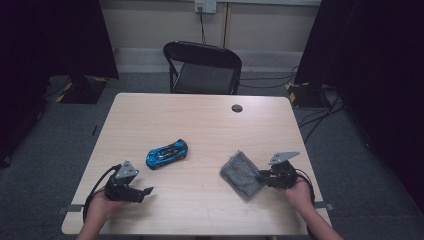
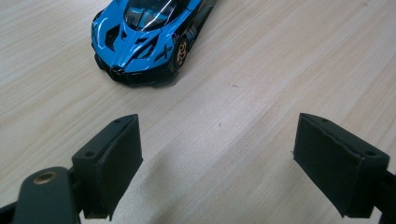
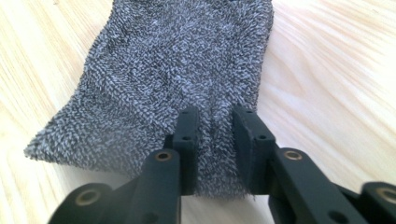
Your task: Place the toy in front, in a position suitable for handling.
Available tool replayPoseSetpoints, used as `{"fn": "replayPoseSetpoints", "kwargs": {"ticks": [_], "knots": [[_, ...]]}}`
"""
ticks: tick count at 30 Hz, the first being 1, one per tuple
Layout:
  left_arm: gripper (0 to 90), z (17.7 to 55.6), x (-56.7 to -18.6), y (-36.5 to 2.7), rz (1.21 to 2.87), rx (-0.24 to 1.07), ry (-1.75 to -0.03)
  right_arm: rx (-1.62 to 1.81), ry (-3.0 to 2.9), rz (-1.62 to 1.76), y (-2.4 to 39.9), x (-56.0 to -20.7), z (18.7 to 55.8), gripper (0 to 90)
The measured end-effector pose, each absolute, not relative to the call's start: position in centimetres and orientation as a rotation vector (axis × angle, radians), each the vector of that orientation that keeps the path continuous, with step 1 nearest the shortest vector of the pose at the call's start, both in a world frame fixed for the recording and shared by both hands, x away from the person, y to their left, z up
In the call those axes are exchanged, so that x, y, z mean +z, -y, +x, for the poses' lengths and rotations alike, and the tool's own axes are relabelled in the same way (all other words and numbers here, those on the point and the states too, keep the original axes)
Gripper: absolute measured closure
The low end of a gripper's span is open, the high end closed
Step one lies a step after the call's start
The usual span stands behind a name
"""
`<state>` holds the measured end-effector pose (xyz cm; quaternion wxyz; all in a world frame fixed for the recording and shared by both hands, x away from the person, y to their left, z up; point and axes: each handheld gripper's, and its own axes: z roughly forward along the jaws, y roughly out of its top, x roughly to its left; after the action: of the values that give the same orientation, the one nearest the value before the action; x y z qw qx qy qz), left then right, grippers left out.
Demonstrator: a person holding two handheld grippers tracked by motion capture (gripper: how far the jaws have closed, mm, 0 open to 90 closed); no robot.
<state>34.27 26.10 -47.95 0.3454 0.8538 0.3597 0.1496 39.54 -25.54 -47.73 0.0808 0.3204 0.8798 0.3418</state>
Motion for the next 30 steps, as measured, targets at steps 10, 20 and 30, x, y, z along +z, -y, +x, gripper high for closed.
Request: {"fn": "replayPoseSetpoints", "kwargs": {"ticks": [10,20,30], "knots": [[15.4,36.1,-46.5,-24.7,2.230,0.408,-0.907,1.155,-2.531,0.935,23.6,-45.7,38.8,31.4],[15.7,42.3,-45.7,-21.8,2.295,0.406,-0.831,1.128,-2.570,0.837,20.6,-46.8,39.3,25.7],[16.3,46.3,-46.6,-21.2,2.375,0.318,-0.781,1.130,-2.609,0.821,20.5,-48.1,39.6,25.5]]}}
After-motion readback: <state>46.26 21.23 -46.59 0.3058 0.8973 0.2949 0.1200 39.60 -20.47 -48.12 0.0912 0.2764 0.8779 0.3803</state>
